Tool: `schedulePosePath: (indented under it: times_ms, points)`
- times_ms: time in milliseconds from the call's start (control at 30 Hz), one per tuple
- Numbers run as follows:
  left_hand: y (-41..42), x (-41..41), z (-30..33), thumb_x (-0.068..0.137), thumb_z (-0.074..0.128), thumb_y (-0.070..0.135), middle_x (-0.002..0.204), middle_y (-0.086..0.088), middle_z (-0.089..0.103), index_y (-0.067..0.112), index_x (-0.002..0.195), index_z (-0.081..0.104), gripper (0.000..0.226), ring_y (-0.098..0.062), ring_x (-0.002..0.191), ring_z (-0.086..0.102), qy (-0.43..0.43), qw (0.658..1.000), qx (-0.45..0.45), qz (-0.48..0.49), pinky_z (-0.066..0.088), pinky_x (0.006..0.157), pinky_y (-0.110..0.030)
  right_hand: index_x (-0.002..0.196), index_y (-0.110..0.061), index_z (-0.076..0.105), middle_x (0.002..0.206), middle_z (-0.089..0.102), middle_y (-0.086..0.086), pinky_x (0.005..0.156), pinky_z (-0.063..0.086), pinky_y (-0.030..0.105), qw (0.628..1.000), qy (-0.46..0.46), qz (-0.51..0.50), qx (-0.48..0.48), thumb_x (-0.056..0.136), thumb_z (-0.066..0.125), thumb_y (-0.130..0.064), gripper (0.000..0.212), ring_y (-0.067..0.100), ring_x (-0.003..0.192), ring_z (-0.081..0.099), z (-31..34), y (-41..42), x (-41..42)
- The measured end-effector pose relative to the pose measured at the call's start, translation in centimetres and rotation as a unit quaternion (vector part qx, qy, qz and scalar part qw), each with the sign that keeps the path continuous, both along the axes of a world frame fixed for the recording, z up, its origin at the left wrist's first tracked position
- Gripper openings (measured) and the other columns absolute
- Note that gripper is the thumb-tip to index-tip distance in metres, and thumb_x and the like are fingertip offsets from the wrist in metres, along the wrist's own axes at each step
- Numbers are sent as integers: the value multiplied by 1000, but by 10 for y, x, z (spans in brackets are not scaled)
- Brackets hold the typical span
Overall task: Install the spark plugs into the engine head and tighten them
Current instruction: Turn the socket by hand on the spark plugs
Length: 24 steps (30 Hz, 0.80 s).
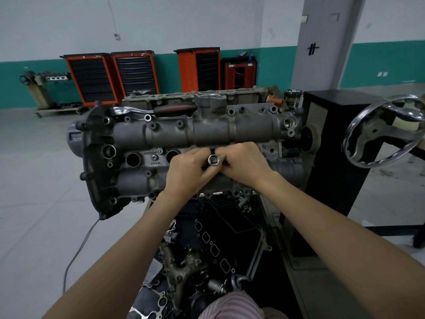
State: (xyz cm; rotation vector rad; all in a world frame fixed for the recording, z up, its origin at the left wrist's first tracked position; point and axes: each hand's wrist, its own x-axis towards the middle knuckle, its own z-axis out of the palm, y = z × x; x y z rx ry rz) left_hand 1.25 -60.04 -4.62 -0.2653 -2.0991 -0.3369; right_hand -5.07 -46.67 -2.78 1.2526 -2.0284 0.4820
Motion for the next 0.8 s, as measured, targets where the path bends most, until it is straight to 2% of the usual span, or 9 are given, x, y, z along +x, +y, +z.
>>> schedulePosePath:
  times_ms: [133, 233, 433, 633, 800]
  points:
    - [0, 1, -1, 85, 45, 32, 52, -9, 51, 3, 59, 49, 40, -27, 43, 48, 1, 1000, -19, 2, 29, 43, -26, 65, -8, 57, 58, 63, 12, 47, 28, 27, 1000, 4, -25, 4, 72, 61, -17, 12, 34, 53, 60, -1, -1, 0]
    - [0, 2, 0, 82, 43, 31, 56, -8, 50, 3, 65, 47, 33, -27, 43, 48, -9, 999, -31, 5, 26, 43, -24, 76, -8, 54, 63, 64, 9, 49, 26, 27, 999, 7, -39, 25, 73, 63, -21, 17, 35, 59, 60, -1, -2, -3]
    - [2, 1, -1, 82, 44, 36, 56, -6, 49, 5, 65, 45, 35, -26, 45, 48, -11, 1000, -13, 12, 25, 45, -25, 79, -9, 56, 71, 65, 10, 50, 27, 31, 998, 0, -39, 54, 81, 57, -23, 14, 35, 68, 60, -1, -2, -4]
    - [0, -1, -2, 85, 49, 38, 50, -8, 51, 4, 55, 50, 45, -26, 44, 48, 7, 1000, 2, 3, 33, 43, -28, 60, -6, 59, 52, 60, 14, 46, 29, 26, 1000, 3, -18, 8, 71, 71, -12, 17, 34, 47, 58, 0, 0, -1]
    - [0, 0, -2, 87, 43, 34, 54, -9, 51, 3, 60, 50, 42, -27, 45, 49, -5, 1000, 0, 4, 32, 43, -29, 68, -7, 56, 56, 62, 11, 47, 26, 26, 1000, 8, -23, 6, 74, 60, -21, 16, 34, 50, 59, 0, -1, -2]
